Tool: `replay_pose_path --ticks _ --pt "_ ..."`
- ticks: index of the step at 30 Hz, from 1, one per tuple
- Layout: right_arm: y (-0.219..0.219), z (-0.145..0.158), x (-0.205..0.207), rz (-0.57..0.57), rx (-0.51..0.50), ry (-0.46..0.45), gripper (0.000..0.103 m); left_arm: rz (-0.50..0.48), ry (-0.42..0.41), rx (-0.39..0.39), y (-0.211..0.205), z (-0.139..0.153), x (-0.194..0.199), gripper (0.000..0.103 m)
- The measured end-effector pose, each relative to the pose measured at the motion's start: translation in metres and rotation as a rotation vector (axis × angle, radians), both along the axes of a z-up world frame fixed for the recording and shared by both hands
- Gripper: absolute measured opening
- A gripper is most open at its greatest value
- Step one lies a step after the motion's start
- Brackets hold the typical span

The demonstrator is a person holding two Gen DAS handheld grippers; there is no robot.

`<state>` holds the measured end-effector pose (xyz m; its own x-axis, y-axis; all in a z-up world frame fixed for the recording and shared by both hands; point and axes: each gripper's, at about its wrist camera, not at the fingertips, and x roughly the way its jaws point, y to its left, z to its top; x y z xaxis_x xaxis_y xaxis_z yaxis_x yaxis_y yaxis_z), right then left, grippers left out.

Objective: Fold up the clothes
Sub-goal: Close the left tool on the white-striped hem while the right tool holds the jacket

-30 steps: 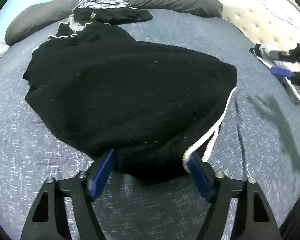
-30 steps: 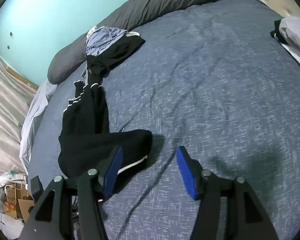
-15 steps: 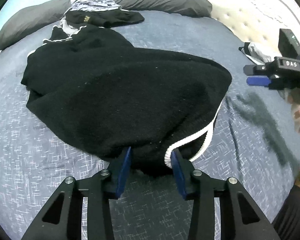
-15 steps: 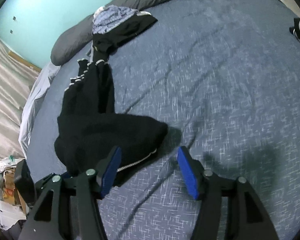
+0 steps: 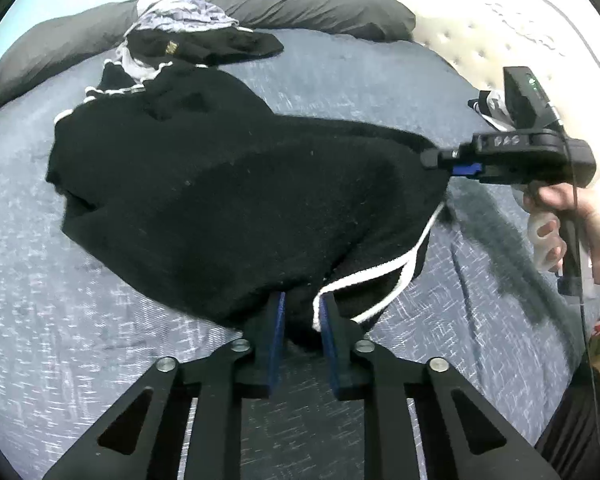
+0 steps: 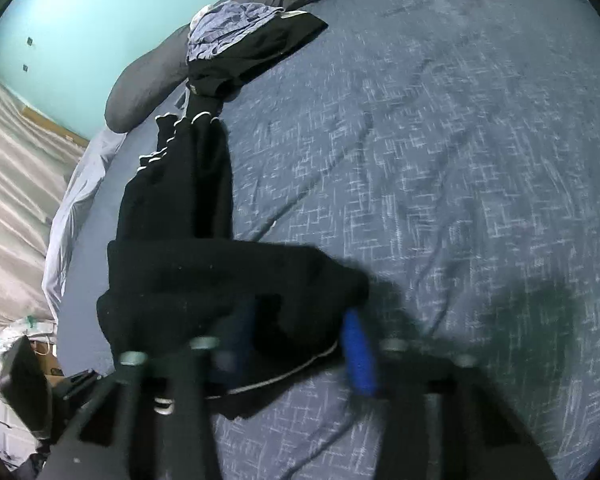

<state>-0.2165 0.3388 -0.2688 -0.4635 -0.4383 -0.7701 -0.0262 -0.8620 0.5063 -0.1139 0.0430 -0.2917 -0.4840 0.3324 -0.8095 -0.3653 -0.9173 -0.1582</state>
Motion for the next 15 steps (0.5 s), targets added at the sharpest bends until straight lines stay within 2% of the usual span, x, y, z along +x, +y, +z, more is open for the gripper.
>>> replay_pose_path --ticks 1,4,5,6,12,15 --pt "-0.003 0.002 0.0 0.008 0.008 -0.001 0.008 0.002 0.006 0.0 -0.002 0.004 0.0 0.016" --pt "-0.011 0.02 0.005 0.027 0.007 0.047 0.006 0.015 0.037 -0.004 -0.011 0.02 0.003 0.014" --pt "-0.012 0.028 0.008 0.031 0.0 0.07 0.005 0.026 0.055 -0.009 -0.016 0.028 0.004 0.004" --pt "-0.013 0.042 0.012 0.038 -0.012 0.101 0.005 0.046 0.083 -0.021 -0.022 0.038 0.006 0.0" --pt "-0.029 0.118 0.027 0.104 -0.001 0.219 0.005 0.113 0.141 -0.011 -0.057 0.09 0.007 0.0" --pt "-0.038 0.145 0.034 0.12 0.011 0.249 0.005 0.101 0.129 0.004 -0.061 0.1 0.015 0.0"
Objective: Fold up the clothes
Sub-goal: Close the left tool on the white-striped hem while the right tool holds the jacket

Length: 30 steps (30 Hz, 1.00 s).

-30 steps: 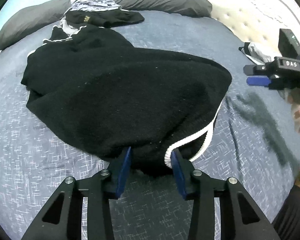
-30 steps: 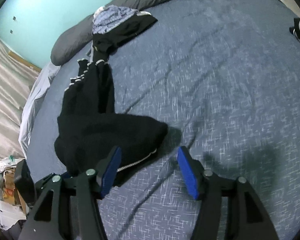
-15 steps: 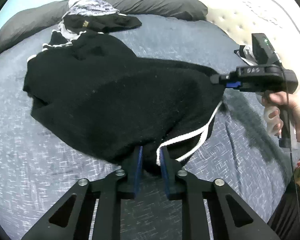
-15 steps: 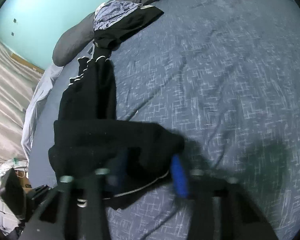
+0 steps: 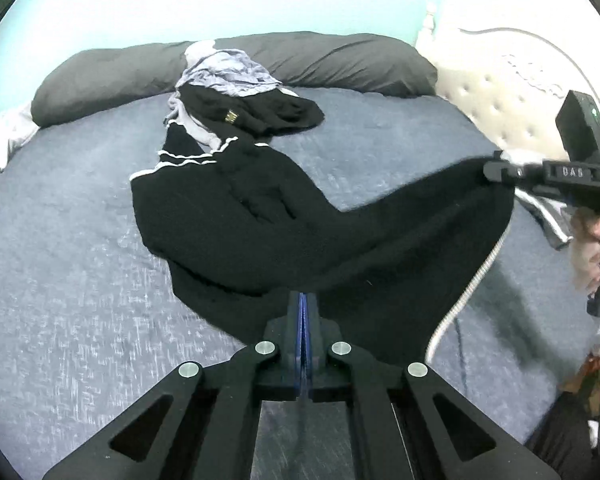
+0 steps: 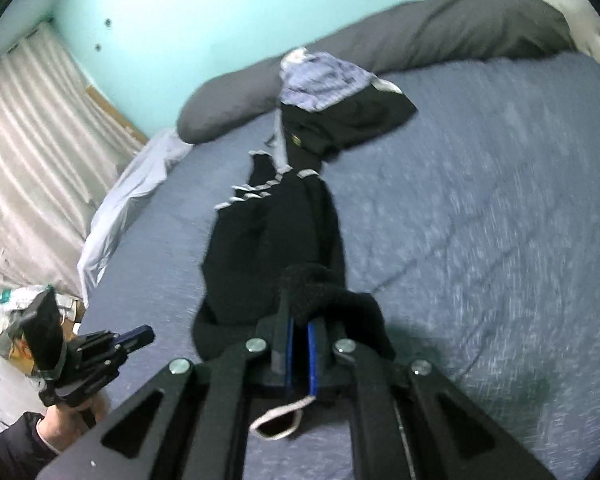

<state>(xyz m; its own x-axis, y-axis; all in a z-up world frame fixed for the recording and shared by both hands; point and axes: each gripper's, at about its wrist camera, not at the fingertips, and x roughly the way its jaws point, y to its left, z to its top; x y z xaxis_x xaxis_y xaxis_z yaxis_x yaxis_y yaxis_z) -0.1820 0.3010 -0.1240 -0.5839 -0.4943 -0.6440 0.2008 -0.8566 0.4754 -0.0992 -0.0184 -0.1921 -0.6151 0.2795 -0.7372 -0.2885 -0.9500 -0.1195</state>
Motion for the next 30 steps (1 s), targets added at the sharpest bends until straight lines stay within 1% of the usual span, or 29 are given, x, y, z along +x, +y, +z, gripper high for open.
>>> replay_pose_path --ticks 2,4,6,7,8,9,10,11,12,14,16,21,24,26,29,30 --pt "-0.003 0.006 0.003 -0.002 0.015 -0.01 0.005 -0.018 -0.019 0.002 0.005 -0.004 0.007 0.0" --pt "-0.006 0.006 0.004 -0.004 0.019 -0.024 0.005 -0.023 -0.049 0.023 0.012 -0.015 0.011 0.0" --pt "-0.008 0.004 0.005 -0.009 0.024 -0.04 0.005 -0.033 -0.093 0.043 0.021 -0.032 0.015 0.005" --pt "-0.007 0.002 0.006 -0.014 0.026 -0.047 0.005 -0.043 -0.115 0.047 0.029 -0.042 0.016 0.015" --pt "-0.006 -0.001 0.006 -0.018 0.026 -0.052 0.005 -0.053 -0.128 0.048 0.035 -0.049 0.017 0.027" --pt "-0.005 -0.004 0.006 -0.023 0.023 -0.062 0.005 -0.062 -0.141 0.05 0.042 -0.057 0.018 0.032" --pt "-0.003 -0.008 0.005 -0.026 0.021 -0.07 0.005 -0.072 -0.153 0.051 0.048 -0.064 0.018 0.04" --pt "-0.002 -0.011 0.005 -0.026 0.021 -0.076 0.005 -0.078 -0.165 0.055 0.054 -0.071 0.017 0.044" --pt "0.0 -0.014 0.004 -0.027 0.021 -0.082 0.005 -0.08 -0.173 0.06 0.06 -0.075 0.016 0.046" --pt "0.003 -0.022 0.002 -0.031 0.018 -0.094 0.005 -0.091 -0.184 0.061 0.073 -0.085 0.013 0.057" --pt "0.006 -0.03 -0.001 -0.035 0.015 -0.107 0.005 -0.1 -0.183 0.053 0.084 -0.093 0.01 0.062" --pt "0.019 -0.045 -0.006 -0.047 -0.02 -0.124 0.005 -0.082 -0.186 0.002 0.1 -0.11 0.001 0.062" --pt "0.022 -0.052 -0.009 -0.044 -0.024 -0.13 0.005 -0.074 -0.182 -0.017 0.106 -0.118 0.001 0.063" --pt "0.023 -0.056 -0.01 -0.044 -0.024 -0.135 0.005 -0.068 -0.177 -0.048 0.111 -0.122 -0.001 0.063" --pt "0.025 -0.063 -0.012 -0.051 -0.023 -0.143 0.005 -0.057 -0.163 -0.066 0.114 -0.126 -0.005 0.063" --pt "0.025 -0.065 -0.013 -0.051 -0.02 -0.147 0.005 -0.045 -0.164 -0.061 0.111 -0.128 -0.007 0.063"
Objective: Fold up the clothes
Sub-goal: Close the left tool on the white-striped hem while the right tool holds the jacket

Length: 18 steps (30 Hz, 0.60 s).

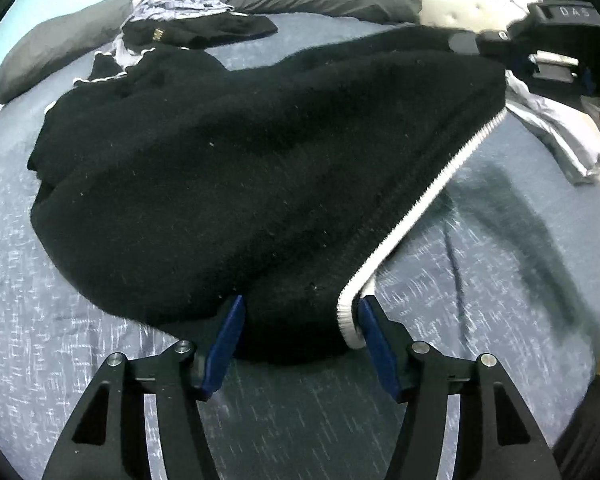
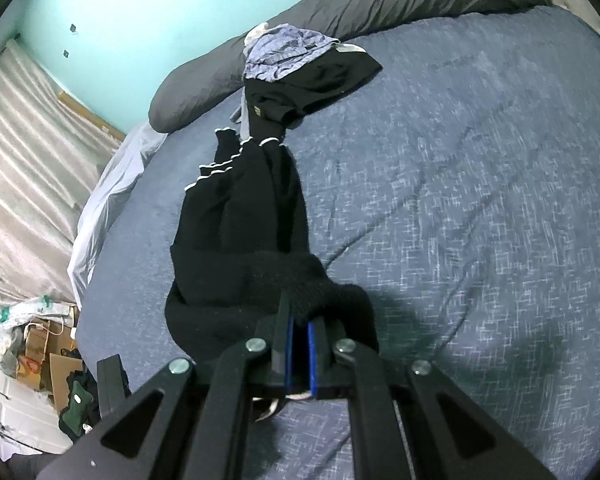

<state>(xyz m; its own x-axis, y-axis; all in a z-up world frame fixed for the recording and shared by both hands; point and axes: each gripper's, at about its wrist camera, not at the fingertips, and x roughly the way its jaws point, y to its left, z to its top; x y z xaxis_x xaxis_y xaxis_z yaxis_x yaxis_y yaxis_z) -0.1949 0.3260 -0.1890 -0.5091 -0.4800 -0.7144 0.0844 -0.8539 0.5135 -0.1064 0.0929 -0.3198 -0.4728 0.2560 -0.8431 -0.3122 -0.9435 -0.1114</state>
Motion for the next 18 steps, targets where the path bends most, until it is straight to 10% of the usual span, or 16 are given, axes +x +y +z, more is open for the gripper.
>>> replay_pose_path --ticks 8,14,18 --pt "-0.002 -0.017 -0.002 0.009 0.008 -0.038 0.006 0.007 0.004 -0.018 -0.018 -0.002 -0.01 0.01" --pt "-0.007 -0.034 -0.006 -0.001 -0.003 -0.088 0.013 0.027 0.053 -0.008 -0.046 0.02 -0.008 0.006" --pt "-0.008 -0.043 -0.008 -0.019 -0.038 -0.104 0.043 0.046 0.082 -0.009 -0.065 0.034 -0.01 0.006"
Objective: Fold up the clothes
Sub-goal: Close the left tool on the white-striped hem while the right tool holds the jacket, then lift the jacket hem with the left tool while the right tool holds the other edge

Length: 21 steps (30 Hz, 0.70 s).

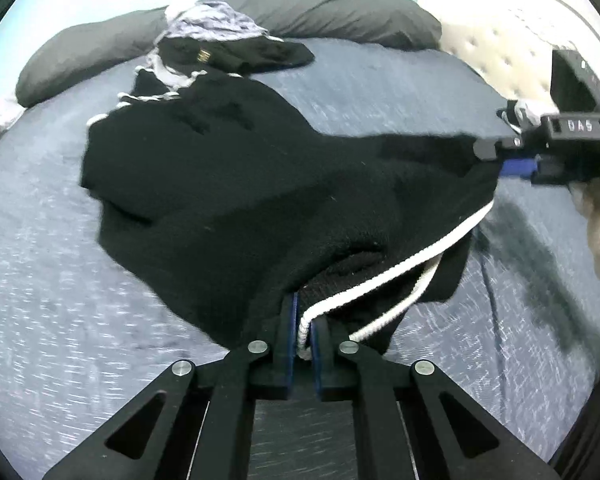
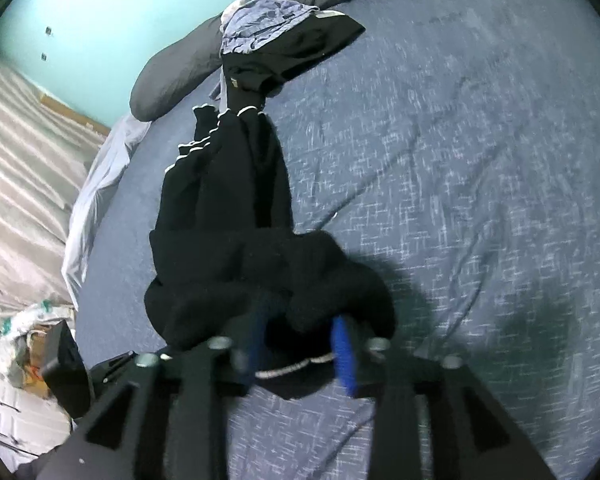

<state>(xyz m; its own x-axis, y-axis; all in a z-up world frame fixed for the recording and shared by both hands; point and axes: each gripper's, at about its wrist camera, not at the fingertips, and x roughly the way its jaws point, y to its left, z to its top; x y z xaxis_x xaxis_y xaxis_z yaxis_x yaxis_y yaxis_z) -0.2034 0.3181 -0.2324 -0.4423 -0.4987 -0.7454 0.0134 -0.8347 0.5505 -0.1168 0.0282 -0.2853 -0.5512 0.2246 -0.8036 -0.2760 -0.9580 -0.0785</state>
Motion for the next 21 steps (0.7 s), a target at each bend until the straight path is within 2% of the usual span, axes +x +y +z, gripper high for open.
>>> replay_pose_path --ticks 4,6,8,11,16,20,21 --pt "-0.003 -0.005 0.001 -0.01 0.004 0.003 0.058 0.027 0.01 0.007 -0.014 0.007 -0.001 0.006" --pt "-0.005 -0.007 0.002 -0.017 0.028 0.0 0.06 0.038 0.015 0.008 -0.021 0.009 0.002 0.006" --pt "-0.004 -0.005 0.005 -0.028 0.043 0.016 0.061 0.044 0.018 0.009 -0.025 0.012 0.003 0.006" --pt "0.0 -0.002 0.012 -0.034 -0.01 0.041 0.061 0.044 0.021 0.013 -0.028 0.013 -0.001 0.006" --pt "-0.015 -0.011 0.007 0.04 -0.038 -0.024 0.061 0.036 0.023 0.018 -0.029 0.014 -0.007 0.006" --pt "-0.026 -0.026 -0.002 0.041 -0.082 -0.086 0.061 0.027 0.031 0.014 -0.029 0.018 -0.008 0.006" --pt "-0.03 -0.028 -0.003 0.045 -0.088 -0.087 0.056 0.027 0.035 0.012 -0.029 0.02 -0.008 0.006"
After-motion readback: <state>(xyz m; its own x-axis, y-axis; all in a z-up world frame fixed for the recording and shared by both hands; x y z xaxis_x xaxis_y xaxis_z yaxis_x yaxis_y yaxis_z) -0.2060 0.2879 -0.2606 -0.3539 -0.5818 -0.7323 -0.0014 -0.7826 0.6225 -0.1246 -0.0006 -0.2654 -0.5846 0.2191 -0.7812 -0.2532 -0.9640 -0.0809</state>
